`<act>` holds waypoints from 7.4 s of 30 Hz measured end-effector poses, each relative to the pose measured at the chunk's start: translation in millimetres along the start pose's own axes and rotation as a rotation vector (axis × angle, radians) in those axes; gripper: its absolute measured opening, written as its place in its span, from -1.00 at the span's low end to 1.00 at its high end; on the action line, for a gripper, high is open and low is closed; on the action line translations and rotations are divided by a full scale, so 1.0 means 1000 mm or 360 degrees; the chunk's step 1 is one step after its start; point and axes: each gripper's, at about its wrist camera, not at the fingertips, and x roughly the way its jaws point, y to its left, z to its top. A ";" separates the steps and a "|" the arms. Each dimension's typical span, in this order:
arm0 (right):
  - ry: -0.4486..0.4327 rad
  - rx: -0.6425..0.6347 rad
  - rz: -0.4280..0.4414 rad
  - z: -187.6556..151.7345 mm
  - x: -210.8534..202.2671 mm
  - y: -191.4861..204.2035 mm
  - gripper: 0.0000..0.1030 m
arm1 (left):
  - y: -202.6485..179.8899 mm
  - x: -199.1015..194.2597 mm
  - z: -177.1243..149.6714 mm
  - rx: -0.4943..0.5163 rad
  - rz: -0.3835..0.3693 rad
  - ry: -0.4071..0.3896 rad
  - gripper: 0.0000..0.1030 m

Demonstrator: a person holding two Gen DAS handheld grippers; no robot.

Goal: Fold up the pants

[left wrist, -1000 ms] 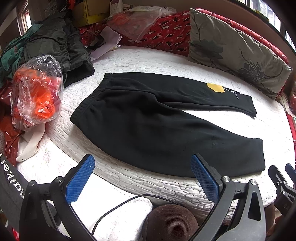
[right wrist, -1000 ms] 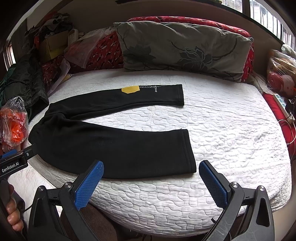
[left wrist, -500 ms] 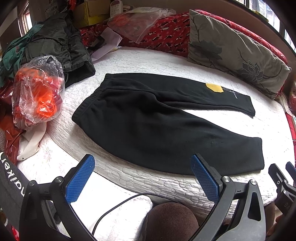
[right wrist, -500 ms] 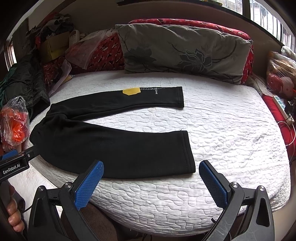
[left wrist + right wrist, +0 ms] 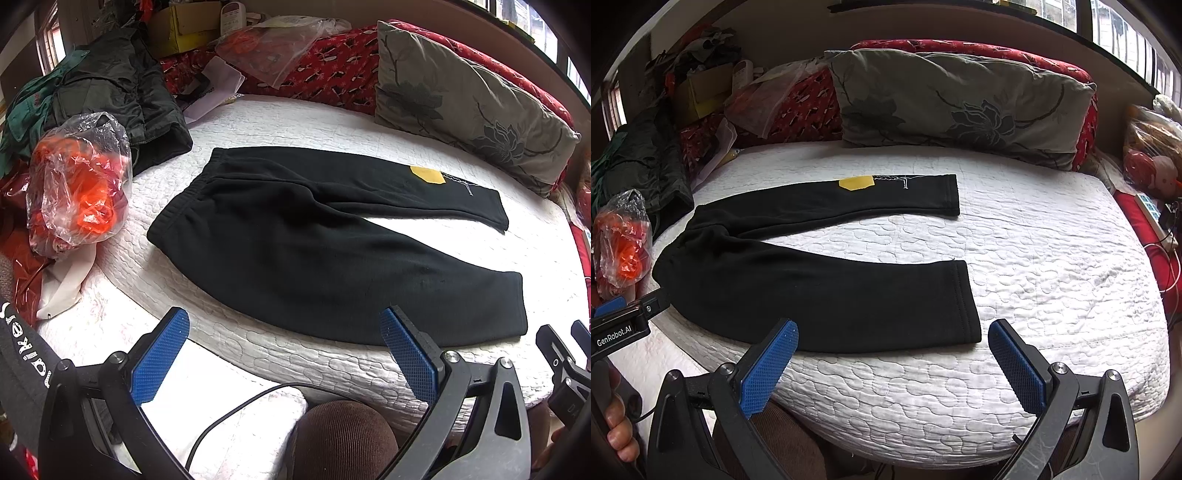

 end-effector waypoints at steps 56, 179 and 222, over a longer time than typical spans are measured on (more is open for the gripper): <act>0.0477 0.0300 0.0029 0.195 0.261 -0.112 0.93 | 0.112 0.271 0.217 -0.0094 -0.0115 0.0884 1.00; 0.0396 0.1491 0.0995 0.032 0.108 -0.119 -0.94 | 0.178 0.123 0.067 -0.1015 -0.0579 0.0614 -0.92; 0.0665 -0.0201 0.1090 0.133 0.183 0.153 -0.25 | 0.210 0.175 0.103 -0.0433 -0.0478 0.0728 -0.11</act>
